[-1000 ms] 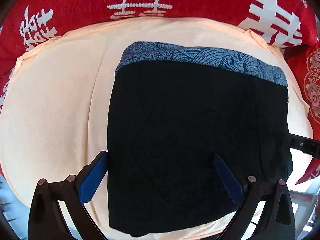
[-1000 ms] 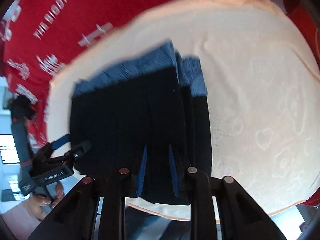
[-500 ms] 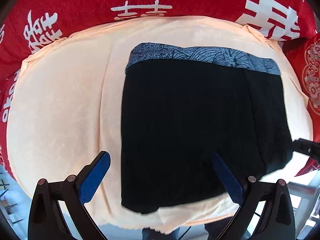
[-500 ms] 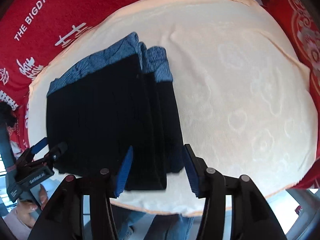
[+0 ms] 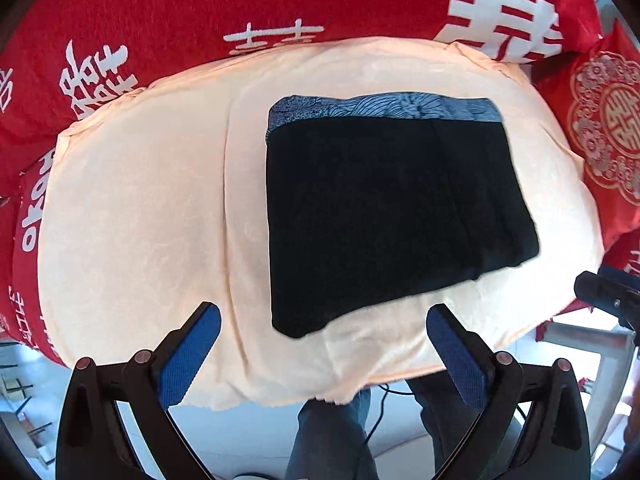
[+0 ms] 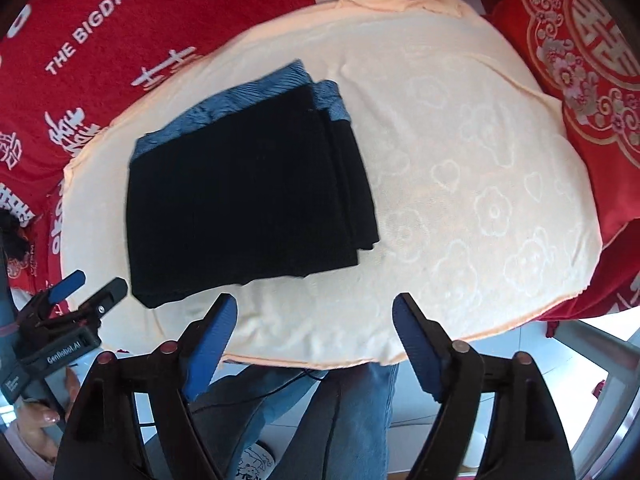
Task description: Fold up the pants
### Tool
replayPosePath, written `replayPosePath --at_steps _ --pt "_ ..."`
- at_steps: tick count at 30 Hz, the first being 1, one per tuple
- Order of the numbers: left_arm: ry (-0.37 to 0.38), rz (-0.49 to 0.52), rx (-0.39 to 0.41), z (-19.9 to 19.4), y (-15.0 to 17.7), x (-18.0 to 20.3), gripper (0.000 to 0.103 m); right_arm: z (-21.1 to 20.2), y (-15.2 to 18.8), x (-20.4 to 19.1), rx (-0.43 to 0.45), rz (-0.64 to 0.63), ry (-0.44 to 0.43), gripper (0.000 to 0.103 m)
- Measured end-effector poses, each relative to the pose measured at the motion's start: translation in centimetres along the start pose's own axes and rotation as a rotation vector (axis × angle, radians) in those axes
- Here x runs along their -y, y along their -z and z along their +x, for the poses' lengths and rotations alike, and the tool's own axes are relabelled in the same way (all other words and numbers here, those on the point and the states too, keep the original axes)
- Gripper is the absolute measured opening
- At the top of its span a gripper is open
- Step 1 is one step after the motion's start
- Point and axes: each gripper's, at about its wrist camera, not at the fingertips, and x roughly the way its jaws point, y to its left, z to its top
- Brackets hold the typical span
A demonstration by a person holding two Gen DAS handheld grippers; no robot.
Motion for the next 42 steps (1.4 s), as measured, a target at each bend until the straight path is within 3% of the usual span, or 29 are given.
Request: replayPosePath --at_steps 2,7,17,29,42 --pt "-0.003 0.005 0.020 -1.4 0.5 -0.2 0.103 -0.8 0.3 -1.2 0.019 -0.013 0.007 0.103" --pt "-0.026 -0.026 0.037 -3.7 1.0 -0.8 0.103 -2.9 0.7 -4.4 0.055 -0.071 0.075 0.103" --pt "-0.075 -0.074 0.051 -6.3 1.0 -1.4 0.103 -5.3 1.1 -7.3 0.055 -0.108 0.117 0.103" --pt "-0.107 -0.149 0.019 -6.7 1.3 0.6 0.103 -6.1 0.6 -6.7 0.026 -0.191 0.125 0.103" --pt "-0.134 -0.132 0.002 -6.7 1.4 1.5 0.103 -5.3 0.3 -5.8 -0.014 -0.208 0.092 0.103"
